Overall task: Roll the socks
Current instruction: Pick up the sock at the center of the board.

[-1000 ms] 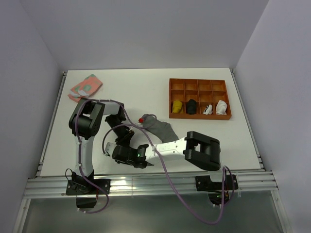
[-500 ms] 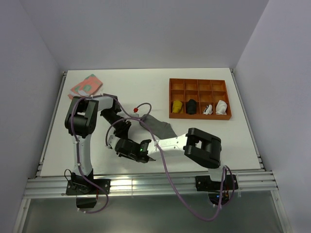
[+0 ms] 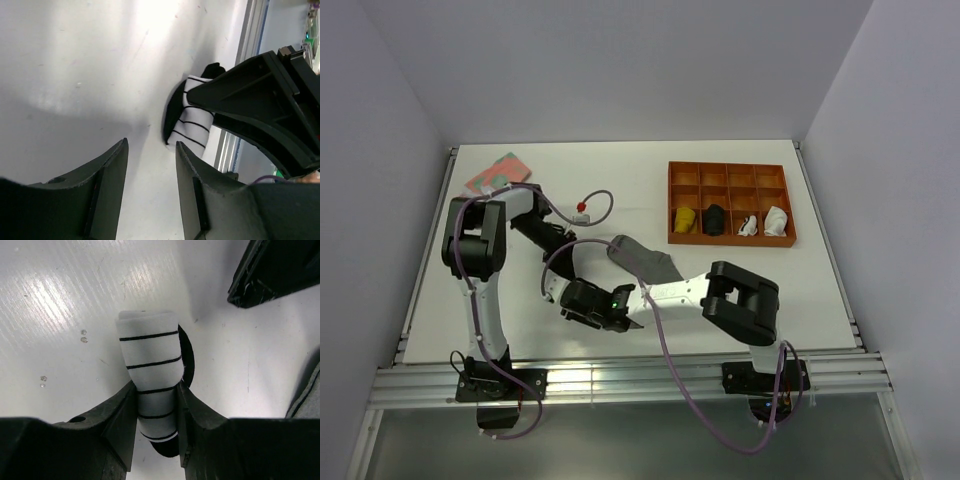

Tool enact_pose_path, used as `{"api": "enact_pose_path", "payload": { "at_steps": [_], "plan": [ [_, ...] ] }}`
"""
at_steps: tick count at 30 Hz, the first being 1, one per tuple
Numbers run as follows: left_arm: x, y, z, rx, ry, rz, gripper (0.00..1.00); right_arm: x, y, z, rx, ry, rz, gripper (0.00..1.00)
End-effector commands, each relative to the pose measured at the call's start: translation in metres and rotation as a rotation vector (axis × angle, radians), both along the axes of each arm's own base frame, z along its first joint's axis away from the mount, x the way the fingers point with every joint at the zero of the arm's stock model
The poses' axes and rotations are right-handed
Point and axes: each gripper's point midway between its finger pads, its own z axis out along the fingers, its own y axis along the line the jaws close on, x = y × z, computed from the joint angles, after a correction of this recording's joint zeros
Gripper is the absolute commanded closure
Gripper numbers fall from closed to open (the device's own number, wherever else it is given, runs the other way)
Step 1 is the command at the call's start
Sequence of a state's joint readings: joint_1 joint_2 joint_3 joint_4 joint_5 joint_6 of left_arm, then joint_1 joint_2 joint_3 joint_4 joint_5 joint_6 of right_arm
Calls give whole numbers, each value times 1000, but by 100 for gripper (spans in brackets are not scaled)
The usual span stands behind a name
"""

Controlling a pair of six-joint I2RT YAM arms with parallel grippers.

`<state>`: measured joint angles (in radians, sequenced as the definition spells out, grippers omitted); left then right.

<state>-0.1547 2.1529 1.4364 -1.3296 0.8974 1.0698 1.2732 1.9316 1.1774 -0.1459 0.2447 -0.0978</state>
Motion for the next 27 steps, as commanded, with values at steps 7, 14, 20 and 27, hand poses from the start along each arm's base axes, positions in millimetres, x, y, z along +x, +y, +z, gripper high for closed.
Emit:
{"api": "enact_pose_path", "payload": {
  "at_steps": [7,14,20,27],
  "plan": [
    [74,15,35,-14,-239,276,59,8,-49,-28,-107,178,-164,100],
    [100,33,62,2,-338,453,66,23,-43,-6,-52,202,-260,100],
    [109,53,85,-27,-339,532,66,35,-35,31,22,218,-324,100],
    [109,67,105,-45,-361,569,66,59,-34,71,118,217,-413,100]
  ]
}}
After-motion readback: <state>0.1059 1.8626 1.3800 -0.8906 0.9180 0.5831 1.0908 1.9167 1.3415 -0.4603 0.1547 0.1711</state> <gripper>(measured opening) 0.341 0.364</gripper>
